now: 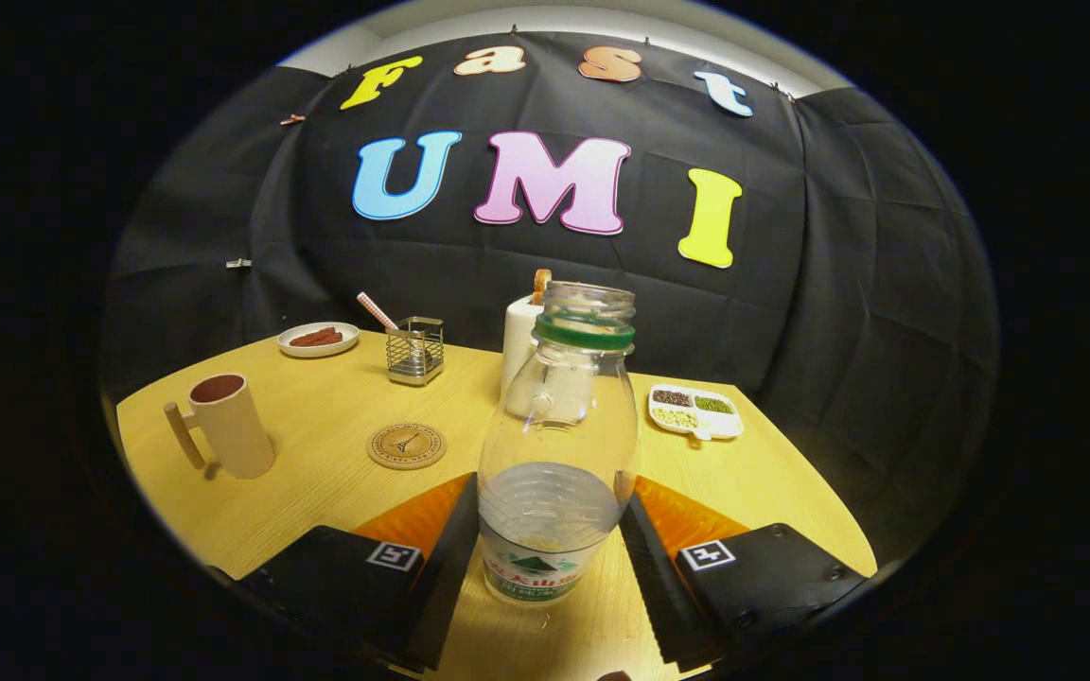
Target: Take the bottle from table, then pour the juice into the cup, finally place the bottle on the coaster
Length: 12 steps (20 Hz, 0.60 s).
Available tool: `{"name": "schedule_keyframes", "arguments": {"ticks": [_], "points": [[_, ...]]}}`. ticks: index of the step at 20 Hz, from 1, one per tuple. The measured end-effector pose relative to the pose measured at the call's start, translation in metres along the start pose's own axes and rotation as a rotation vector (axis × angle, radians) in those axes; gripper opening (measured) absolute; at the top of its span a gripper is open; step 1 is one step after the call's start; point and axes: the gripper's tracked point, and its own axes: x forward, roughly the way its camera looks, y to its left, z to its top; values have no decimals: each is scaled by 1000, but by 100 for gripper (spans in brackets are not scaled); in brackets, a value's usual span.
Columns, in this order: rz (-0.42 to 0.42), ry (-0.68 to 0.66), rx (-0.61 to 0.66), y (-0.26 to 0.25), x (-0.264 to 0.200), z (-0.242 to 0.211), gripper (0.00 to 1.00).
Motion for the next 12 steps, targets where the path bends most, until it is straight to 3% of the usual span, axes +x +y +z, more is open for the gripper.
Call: {"name": "schedule_keyframes", "arguments": {"ticks": [12], "points": [[21,59,8,4,7,17,71]]}}
